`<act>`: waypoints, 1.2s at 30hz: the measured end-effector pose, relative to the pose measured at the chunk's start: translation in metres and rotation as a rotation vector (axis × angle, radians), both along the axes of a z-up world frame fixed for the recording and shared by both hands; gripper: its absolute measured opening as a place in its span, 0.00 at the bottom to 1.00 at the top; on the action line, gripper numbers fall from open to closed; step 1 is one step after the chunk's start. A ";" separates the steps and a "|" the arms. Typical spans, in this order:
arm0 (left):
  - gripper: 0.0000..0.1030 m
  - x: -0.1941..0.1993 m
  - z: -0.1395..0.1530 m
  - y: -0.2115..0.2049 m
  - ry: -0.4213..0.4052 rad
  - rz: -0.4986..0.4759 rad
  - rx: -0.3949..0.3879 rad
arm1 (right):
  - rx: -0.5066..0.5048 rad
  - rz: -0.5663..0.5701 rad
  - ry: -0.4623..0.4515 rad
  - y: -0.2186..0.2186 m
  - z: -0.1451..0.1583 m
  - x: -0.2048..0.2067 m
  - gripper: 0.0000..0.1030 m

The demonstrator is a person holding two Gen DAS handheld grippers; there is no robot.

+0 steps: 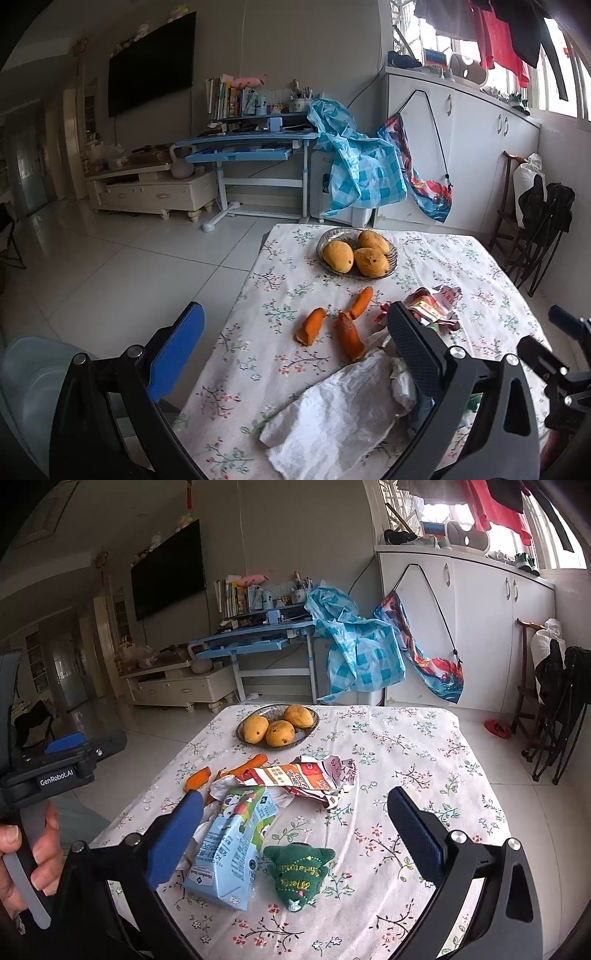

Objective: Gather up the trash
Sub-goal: 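Lower right gripper onto the green plush pouch and close on it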

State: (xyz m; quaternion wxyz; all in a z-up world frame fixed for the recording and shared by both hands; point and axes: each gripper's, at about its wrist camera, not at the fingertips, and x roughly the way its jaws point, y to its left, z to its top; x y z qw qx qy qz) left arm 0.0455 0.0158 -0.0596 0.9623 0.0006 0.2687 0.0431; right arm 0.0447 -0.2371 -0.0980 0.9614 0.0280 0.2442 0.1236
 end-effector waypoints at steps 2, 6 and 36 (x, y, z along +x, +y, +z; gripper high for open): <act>0.93 0.004 -0.002 0.008 0.018 0.024 0.009 | -0.025 -0.026 -0.001 -0.003 0.000 0.002 0.93; 0.93 0.012 -0.005 0.034 0.074 0.076 -0.077 | 0.012 -0.107 0.021 -0.024 -0.001 0.006 0.93; 0.93 0.062 -0.103 -0.006 0.489 -0.073 -0.027 | 0.020 0.075 0.379 0.005 -0.074 0.040 0.57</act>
